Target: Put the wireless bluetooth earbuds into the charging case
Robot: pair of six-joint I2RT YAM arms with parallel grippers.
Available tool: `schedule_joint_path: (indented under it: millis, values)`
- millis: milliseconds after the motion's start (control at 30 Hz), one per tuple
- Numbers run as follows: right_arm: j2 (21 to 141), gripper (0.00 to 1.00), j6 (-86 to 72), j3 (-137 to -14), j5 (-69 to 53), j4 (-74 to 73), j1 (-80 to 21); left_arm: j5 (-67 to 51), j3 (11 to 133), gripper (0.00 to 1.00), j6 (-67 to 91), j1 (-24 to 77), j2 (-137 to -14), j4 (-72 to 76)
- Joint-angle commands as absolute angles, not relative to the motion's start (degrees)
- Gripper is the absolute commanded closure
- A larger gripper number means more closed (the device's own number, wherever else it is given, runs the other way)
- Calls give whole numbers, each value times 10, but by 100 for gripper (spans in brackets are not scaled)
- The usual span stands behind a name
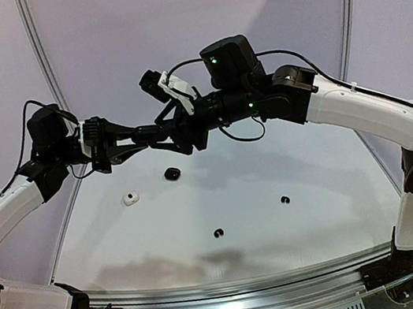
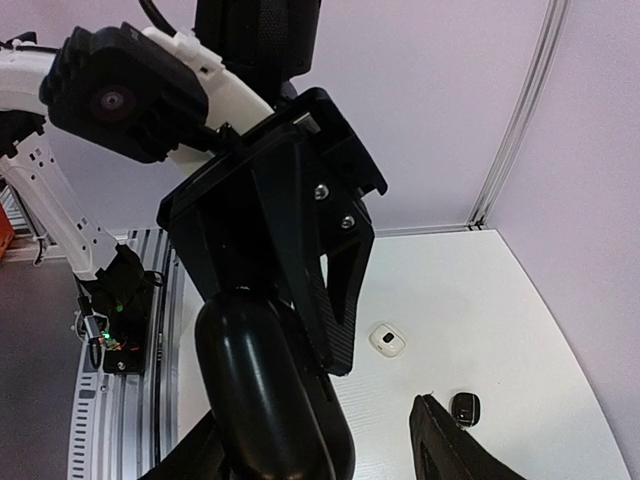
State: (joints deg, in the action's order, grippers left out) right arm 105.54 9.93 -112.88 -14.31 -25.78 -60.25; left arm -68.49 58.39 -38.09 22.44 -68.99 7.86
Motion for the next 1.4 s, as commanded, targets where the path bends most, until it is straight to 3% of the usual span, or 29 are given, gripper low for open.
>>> schedule_joint_path:
  millis: [0, 633, 1033, 1367]
  values:
    - [1053, 42, 66, -1151, -138, -210, -579, -708, 587, 100, -399, 225, -683, 38]
    - [1067, 43, 15, -1149, -164, -193, -554, -725, 578, 100, -348, 223, -679, 50]
    - [1073, 39, -7, -1152, -204, -189, -549, -704, 555, 100, -59, 217, -688, 169]
    - [1075, 32, -49, -1168, -250, -164, -544, -696, 554, 100, -2, 217, -693, 193]
